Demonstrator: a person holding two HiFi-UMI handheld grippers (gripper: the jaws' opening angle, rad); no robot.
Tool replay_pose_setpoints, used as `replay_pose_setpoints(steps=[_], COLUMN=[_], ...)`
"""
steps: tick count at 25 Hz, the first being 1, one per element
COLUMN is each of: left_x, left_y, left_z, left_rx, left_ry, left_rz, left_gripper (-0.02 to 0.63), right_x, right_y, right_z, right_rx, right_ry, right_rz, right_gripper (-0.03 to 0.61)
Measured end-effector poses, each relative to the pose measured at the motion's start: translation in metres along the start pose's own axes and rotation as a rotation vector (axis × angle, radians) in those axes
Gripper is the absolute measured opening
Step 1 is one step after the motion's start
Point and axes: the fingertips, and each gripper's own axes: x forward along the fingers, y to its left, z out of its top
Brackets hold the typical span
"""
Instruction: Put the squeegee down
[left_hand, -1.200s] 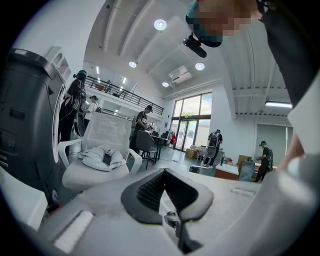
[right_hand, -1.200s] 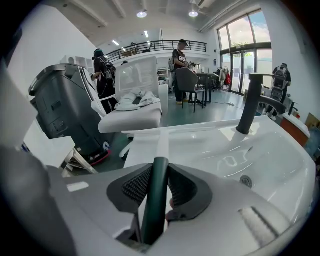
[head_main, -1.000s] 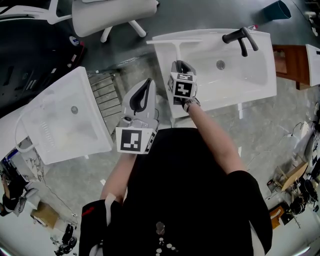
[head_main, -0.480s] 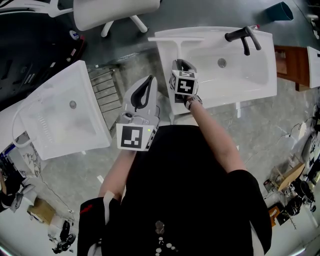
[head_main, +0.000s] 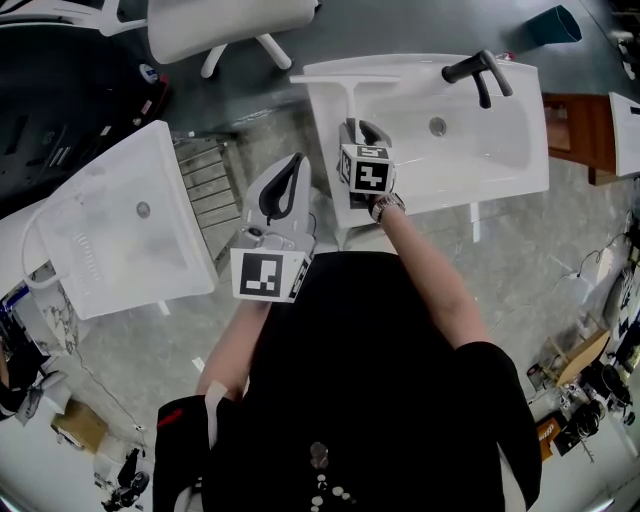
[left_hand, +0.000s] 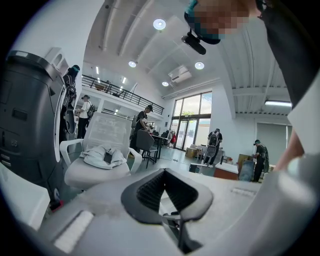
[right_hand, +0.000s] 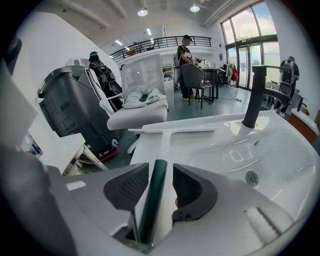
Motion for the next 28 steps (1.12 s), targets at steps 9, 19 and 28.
replay_pose_setpoints(steps=[9, 19, 28], left_x=[0.003, 0.013, 0.023], left_y=[-0.027, -0.057, -0.084], left_z=[-0.002, 0.010, 0.032], left_rx=[0.025, 0.037, 0.054], left_ry=[-0.002, -0.040, -0.092], left_rz=[0.000, 0.050, 0.124], left_gripper=[0.002, 0.002, 0.002], right_x=[-0.033, -0.089, -0.140], right_y=[-0.026, -0.057, -0.067], right_z=[0.011, 0.050, 0.098], right_rx=[0.054, -0.002, -0.096], right_ry=[-0.049, -0.174, -0.279], right_rz=[0.034, 0.088, 0.196], right_gripper=[0.141, 0.003, 0.003])
